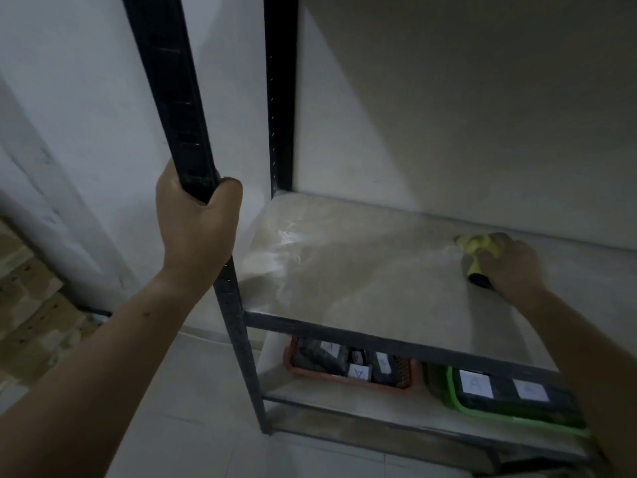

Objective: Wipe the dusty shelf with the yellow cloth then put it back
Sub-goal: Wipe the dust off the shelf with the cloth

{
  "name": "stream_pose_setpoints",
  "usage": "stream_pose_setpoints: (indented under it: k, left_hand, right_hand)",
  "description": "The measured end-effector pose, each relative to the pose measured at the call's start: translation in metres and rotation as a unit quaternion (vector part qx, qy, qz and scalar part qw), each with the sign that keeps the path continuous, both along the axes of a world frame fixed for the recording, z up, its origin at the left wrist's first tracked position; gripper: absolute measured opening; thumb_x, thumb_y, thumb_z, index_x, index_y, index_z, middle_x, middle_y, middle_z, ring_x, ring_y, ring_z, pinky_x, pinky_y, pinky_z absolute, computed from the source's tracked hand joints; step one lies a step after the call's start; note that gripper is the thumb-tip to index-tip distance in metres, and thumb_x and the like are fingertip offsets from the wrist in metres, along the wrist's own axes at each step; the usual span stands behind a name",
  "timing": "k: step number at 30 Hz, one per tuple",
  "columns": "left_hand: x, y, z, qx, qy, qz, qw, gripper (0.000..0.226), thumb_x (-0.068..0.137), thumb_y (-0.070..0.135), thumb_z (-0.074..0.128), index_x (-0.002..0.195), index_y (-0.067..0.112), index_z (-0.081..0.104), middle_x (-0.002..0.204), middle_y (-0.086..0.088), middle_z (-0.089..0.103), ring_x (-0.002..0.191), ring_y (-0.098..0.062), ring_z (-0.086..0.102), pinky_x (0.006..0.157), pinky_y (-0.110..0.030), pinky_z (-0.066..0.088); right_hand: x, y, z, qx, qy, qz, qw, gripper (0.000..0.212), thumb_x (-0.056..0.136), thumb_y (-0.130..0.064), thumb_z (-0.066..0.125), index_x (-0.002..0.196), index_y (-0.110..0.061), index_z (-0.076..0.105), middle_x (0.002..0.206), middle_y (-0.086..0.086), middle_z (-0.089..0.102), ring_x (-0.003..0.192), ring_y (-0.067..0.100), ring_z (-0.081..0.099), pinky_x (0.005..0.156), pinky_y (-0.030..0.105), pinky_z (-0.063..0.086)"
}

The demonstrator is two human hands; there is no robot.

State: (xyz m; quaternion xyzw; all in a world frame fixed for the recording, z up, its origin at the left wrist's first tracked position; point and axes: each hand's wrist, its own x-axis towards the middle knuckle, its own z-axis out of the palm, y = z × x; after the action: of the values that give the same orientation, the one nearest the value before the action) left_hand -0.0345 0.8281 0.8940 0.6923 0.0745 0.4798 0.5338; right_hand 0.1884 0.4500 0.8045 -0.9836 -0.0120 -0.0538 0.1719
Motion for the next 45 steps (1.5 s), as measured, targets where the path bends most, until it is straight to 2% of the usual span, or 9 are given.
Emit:
stream_pose_setpoints:
  k: [6,10,20,25,29,34,36,40,45]
  left_hand:
    - [0.001,0.000,0.000,-0.009,-0.003,-0.005,1.000,0.023,0.075,0.015,0.050,0.078,0.009,0.029,0.065,0.002,0.033,0.053,-0.012,0.030,0.049,-0.028,0.027]
    - [0.000,0.000,0.000,0.001,0.001,-0.002,1.000,0.017,0.076,0.012,0.050,0.076,0.016,0.033,0.066,0.002,0.035,0.052,-0.008,0.033,0.049,-0.022,0.029]
    - [-0.004,0.001,0.002,-0.006,0.019,-0.027,0.999,0.024,0.075,0.011,0.051,0.078,0.009,0.028,0.067,-0.004,0.033,0.054,-0.013,0.030,0.051,-0.030,0.027]
    - [-0.003,0.003,0.002,-0.010,0.013,-0.028,0.999,0.020,0.075,0.012,0.053,0.079,-0.001,0.039,0.067,-0.005,0.035,0.055,-0.013,0.034,0.050,-0.027,0.031]
    - [-0.002,0.003,0.001,0.005,0.001,-0.023,1.000,0.018,0.076,0.010,0.053,0.076,0.000,0.039,0.064,-0.002,0.033,0.054,-0.013,0.033,0.050,-0.026,0.030]
    - [-0.002,0.002,0.002,0.003,0.001,-0.027,1.000,0.029,0.078,0.002,0.054,0.070,0.018,0.031,0.056,0.015,0.034,0.049,-0.004,0.033,0.048,-0.015,0.030]
    - [-0.002,0.001,0.002,0.002,0.001,-0.029,1.000,0.030,0.078,0.002,0.054,0.069,0.019,0.031,0.056,0.015,0.034,0.049,-0.004,0.032,0.048,-0.015,0.030]
    - [-0.002,0.001,0.002,0.013,-0.004,-0.030,0.999,0.034,0.078,0.000,0.054,0.068,0.022,0.030,0.055,0.016,0.034,0.048,-0.003,0.032,0.049,-0.013,0.029]
    - [-0.001,0.003,0.001,0.012,0.000,-0.019,1.000,0.026,0.077,0.004,0.055,0.069,0.017,0.034,0.059,0.012,0.033,0.052,-0.005,0.033,0.051,-0.017,0.031]
  right_hand:
    - [-0.021,0.077,-0.019,0.007,-0.012,0.045,0.999,0.046,0.094,-0.043,0.045,0.135,-0.020,0.044,0.127,0.020,0.052,0.111,0.041,0.055,0.094,0.048,0.047]
    - [-0.069,0.166,-0.010,0.002,-0.044,0.151,0.988,0.032,0.094,-0.037,0.047,0.119,-0.018,0.051,0.116,0.014,0.055,0.100,0.036,0.058,0.077,0.038,0.045]
    - [-0.126,0.284,0.001,0.043,0.020,0.296,0.954,0.031,0.095,-0.038,0.046,0.116,-0.017,0.052,0.115,0.011,0.059,0.104,0.031,0.060,0.090,0.045,0.049]
    - [-0.049,0.196,0.015,0.022,-0.076,0.175,0.981,0.039,0.094,-0.031,0.049,0.125,-0.008,0.048,0.117,0.021,0.057,0.105,0.039,0.056,0.089,0.043,0.047]
    - [0.006,0.124,0.010,-0.046,0.006,0.050,0.998,0.044,0.095,-0.037,0.044,0.123,-0.003,0.044,0.124,0.026,0.050,0.110,0.041,0.051,0.096,0.046,0.044]
    - [-0.003,0.161,-0.009,-0.024,0.015,0.038,0.999,0.049,0.096,-0.037,0.043,0.136,-0.008,0.040,0.136,0.027,0.043,0.122,0.044,0.047,0.102,0.049,0.042]
    - [-0.014,0.203,-0.011,-0.035,0.023,0.066,0.997,0.055,0.098,-0.037,0.043,0.145,-0.010,0.034,0.146,0.025,0.036,0.132,0.041,0.040,0.110,0.046,0.034]
    - [-0.061,0.289,-0.016,-0.069,-0.065,0.201,0.975,0.045,0.096,-0.038,0.040,0.133,-0.012,0.045,0.135,0.019,0.045,0.118,0.038,0.047,0.099,0.045,0.037]
    - [-0.109,0.341,-0.013,0.073,-0.028,0.366,0.927,0.026,0.090,-0.026,0.050,0.111,-0.012,0.054,0.112,0.014,0.053,0.101,0.035,0.053,0.088,0.047,0.044]
